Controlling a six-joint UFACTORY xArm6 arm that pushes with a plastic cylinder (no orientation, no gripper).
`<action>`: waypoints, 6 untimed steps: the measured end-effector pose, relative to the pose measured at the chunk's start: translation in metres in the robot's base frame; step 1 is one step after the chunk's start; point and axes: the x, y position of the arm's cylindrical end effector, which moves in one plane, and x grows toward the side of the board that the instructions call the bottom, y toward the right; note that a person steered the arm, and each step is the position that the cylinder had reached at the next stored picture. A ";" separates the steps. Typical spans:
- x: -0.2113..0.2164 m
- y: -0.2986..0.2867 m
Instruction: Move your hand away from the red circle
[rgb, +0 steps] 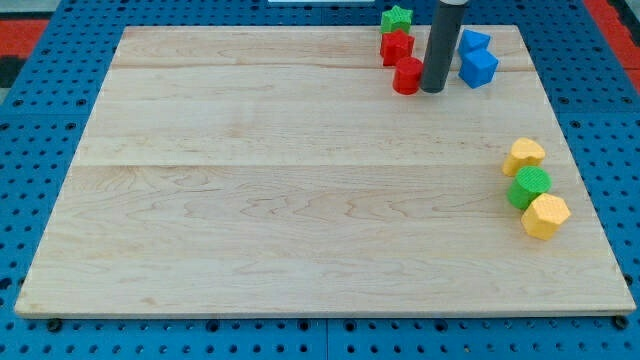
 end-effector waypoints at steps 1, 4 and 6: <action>0.000 -0.014; 0.019 0.013; 0.019 0.058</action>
